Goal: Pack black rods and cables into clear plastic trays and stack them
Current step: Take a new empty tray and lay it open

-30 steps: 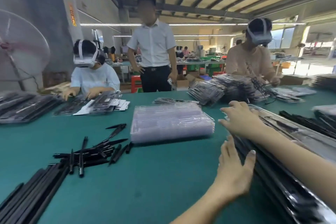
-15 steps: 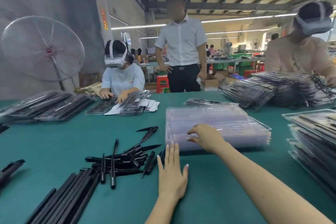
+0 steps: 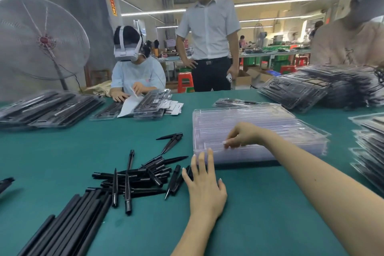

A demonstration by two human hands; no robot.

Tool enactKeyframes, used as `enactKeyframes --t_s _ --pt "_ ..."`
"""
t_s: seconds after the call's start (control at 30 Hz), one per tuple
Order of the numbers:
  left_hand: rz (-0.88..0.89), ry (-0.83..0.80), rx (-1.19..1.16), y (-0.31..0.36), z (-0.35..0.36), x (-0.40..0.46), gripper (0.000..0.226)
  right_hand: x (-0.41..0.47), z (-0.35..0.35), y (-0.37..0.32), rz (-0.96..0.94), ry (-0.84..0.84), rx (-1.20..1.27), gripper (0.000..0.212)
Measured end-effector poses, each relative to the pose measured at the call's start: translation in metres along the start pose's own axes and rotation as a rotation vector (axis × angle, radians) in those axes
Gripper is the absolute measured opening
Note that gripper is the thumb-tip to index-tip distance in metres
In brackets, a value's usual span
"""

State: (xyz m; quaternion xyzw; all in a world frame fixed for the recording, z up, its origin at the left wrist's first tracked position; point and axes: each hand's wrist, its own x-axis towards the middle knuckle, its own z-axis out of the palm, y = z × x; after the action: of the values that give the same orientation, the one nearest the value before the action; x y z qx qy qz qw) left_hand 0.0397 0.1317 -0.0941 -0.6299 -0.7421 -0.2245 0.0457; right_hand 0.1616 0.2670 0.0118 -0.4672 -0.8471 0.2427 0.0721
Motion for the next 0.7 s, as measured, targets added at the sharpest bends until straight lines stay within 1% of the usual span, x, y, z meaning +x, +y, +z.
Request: enactKeyframes --t_s 0.07,0.17,0.2,0.23,0.3,0.37,0.43,0.53,0.63,0.7 --pt "0.011 -0.006 0.045 0.003 -0.004 -0.002 0.082 0.002 0.004 -0.001 -0.008 0.034 -0.031 0.02" --pt "0.162 0.07 0.095 0.007 -0.009 -0.001 0.084 0.001 0.015 0.001 -0.018 0.124 -0.113 0.023" --pt "0.201 0.053 0.149 0.01 -0.009 0.002 0.083 0.001 0.018 0.003 -0.018 0.153 -0.14 0.024" --pt "0.254 -0.009 0.208 0.014 -0.007 0.005 0.083 0.0 0.022 0.005 -0.012 0.179 -0.164 0.025" --pt "0.336 -0.057 0.309 0.022 -0.001 0.011 0.076 -0.001 0.027 0.008 0.003 0.22 -0.194 0.029" --pt "0.331 0.004 0.366 0.029 0.001 0.016 0.076 -0.001 0.03 0.009 0.009 0.242 -0.199 0.036" --pt "0.319 0.003 0.336 0.032 -0.002 0.013 0.075 0.0 0.03 0.01 0.01 0.257 -0.197 0.039" --pt "0.278 0.126 0.267 0.031 0.004 0.016 0.074 0.0 0.032 0.012 0.002 0.275 -0.196 0.04" --pt "0.232 0.154 0.282 0.029 0.003 0.015 0.072 -0.001 0.032 0.012 -0.016 0.278 -0.186 0.038" --pt "0.242 0.132 0.243 0.031 0.001 0.015 0.073 -0.001 0.031 0.011 -0.028 0.283 -0.203 0.042"
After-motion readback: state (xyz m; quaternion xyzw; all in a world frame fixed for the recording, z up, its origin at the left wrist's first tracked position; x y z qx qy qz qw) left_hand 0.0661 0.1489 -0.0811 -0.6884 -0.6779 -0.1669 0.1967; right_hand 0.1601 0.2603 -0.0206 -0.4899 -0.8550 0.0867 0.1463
